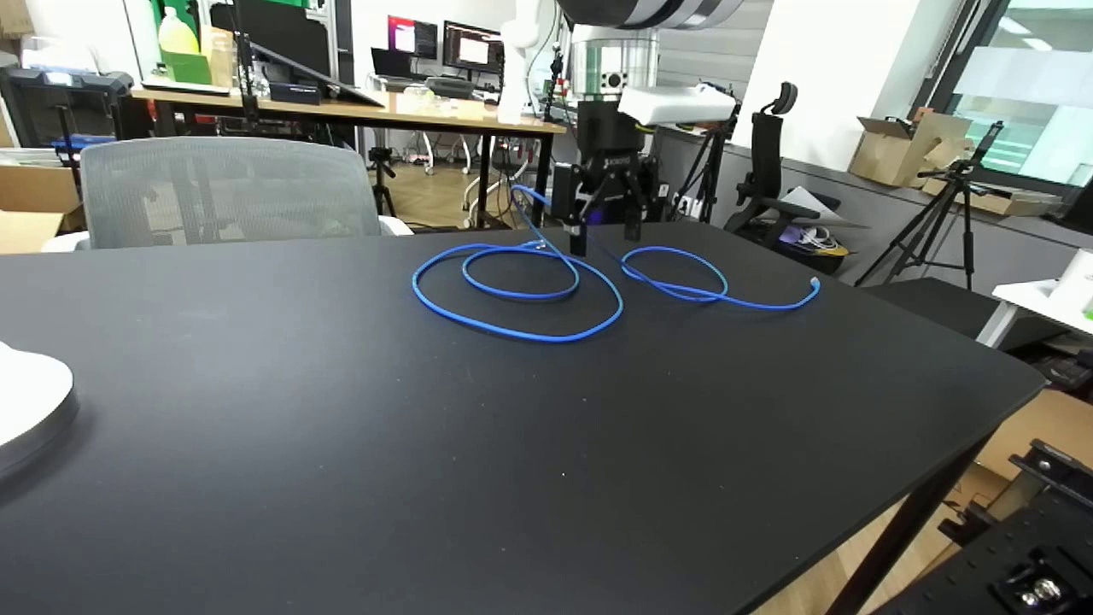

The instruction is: Move the cable to the left

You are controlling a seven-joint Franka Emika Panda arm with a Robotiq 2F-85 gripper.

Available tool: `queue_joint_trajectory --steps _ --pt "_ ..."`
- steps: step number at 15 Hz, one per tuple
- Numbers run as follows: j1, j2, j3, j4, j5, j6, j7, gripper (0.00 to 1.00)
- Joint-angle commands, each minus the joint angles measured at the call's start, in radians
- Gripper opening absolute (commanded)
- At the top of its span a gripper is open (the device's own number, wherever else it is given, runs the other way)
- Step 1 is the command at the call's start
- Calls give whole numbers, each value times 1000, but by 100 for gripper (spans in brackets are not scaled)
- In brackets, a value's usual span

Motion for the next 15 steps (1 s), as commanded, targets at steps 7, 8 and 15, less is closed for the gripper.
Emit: queue_joint_trajectory --steps 7,8,15 --pt "145 21 -33 106 -319 111 85 100" --pt "150 29 -24 123 -327 113 65 100" --pt "88 149 50 244 -189 103 -152 100"
